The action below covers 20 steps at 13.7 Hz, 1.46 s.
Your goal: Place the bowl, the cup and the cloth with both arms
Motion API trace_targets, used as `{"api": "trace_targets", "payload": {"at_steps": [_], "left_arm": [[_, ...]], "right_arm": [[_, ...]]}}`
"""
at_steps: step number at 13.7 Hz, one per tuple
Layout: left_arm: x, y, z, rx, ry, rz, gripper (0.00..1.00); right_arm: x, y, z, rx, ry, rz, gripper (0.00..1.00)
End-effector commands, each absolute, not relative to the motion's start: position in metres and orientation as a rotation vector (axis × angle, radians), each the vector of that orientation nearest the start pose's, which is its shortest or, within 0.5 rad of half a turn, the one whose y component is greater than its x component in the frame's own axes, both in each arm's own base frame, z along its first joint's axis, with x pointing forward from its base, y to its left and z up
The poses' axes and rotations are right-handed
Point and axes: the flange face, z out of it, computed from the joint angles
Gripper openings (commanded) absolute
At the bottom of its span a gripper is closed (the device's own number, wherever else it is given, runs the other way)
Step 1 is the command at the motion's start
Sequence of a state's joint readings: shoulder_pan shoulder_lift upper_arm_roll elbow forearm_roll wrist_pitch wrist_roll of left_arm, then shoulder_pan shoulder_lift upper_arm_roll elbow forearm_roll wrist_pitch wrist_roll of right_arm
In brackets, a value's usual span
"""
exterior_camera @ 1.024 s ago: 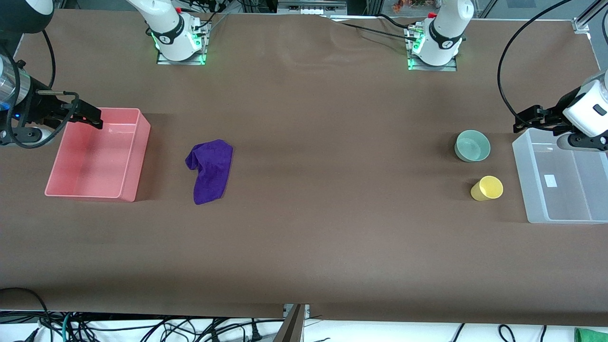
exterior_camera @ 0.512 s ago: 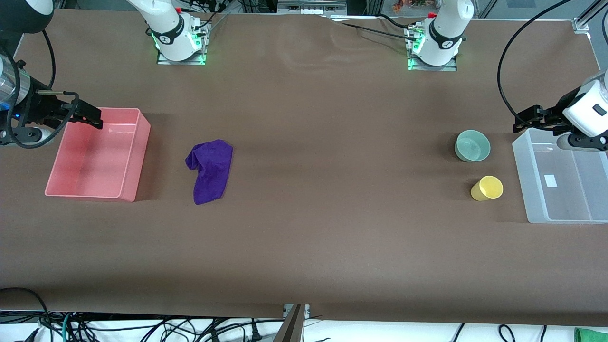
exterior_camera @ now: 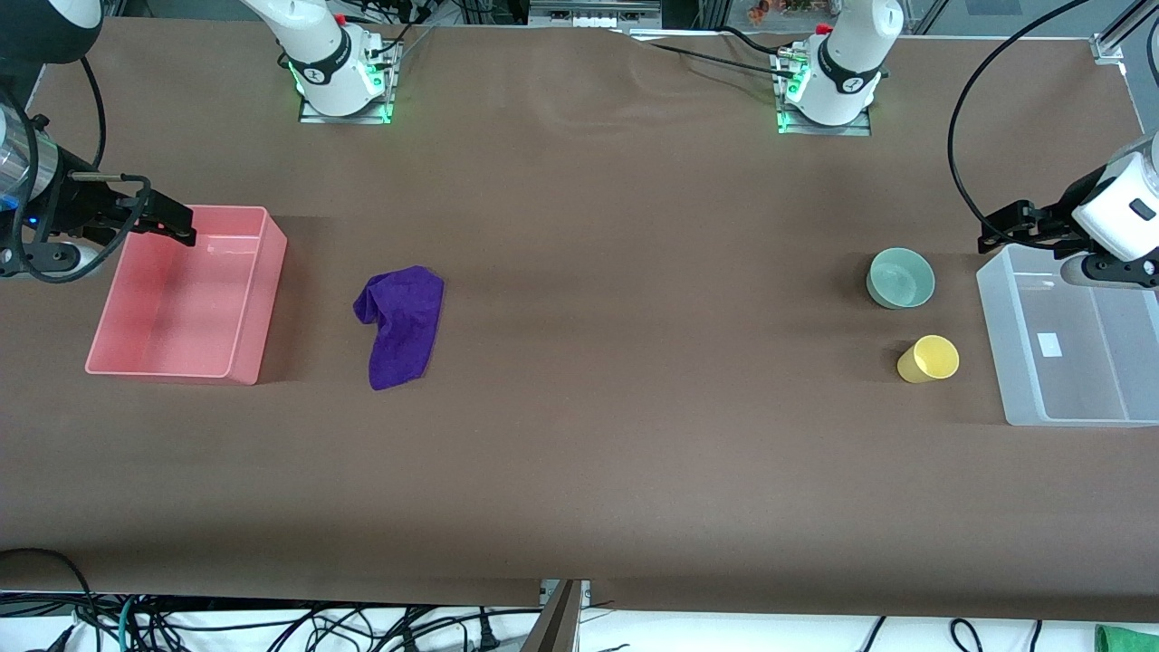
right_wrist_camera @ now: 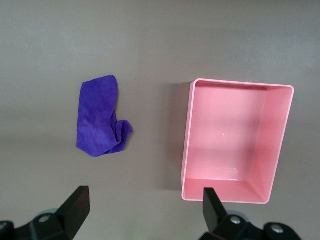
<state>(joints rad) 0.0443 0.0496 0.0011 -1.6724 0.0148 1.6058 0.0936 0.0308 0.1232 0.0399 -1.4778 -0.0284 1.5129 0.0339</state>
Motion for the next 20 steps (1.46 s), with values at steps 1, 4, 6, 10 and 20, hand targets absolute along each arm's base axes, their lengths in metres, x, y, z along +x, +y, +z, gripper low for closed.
{"api": "trace_targets", "payload": {"at_steps": [1, 4, 6, 10, 20], "left_arm": [[0.563, 0.026, 0.555, -3.142, 0.073, 0.171, 1.0], [0.562, 0.027, 0.556, -3.142, 0.073, 0.171, 1.0], [0.562, 0.027, 0.556, -3.142, 0.073, 0.171, 1.0], [0.563, 0.025, 0.554, -3.142, 0.077, 0.176, 1.0], [0.571, 0.024, 0.541, -3.136, 0.086, 0.171, 1.0]], "right_arm": [[0.585, 0.038, 0.597, -3.163, -0.067, 0.124, 1.0], [0.587, 0.04, 0.592, -3.163, -0.072, 0.139, 1.0], [0.59, 0.037, 0.584, -3.174, -0.07, 0.16, 1.0], [0.591, 0.037, 0.582, -3.2, -0.078, 0.169, 1.0], [0.579, 0.071, 0.526, -3.262, -0.177, 0.316, 1.0]]}}
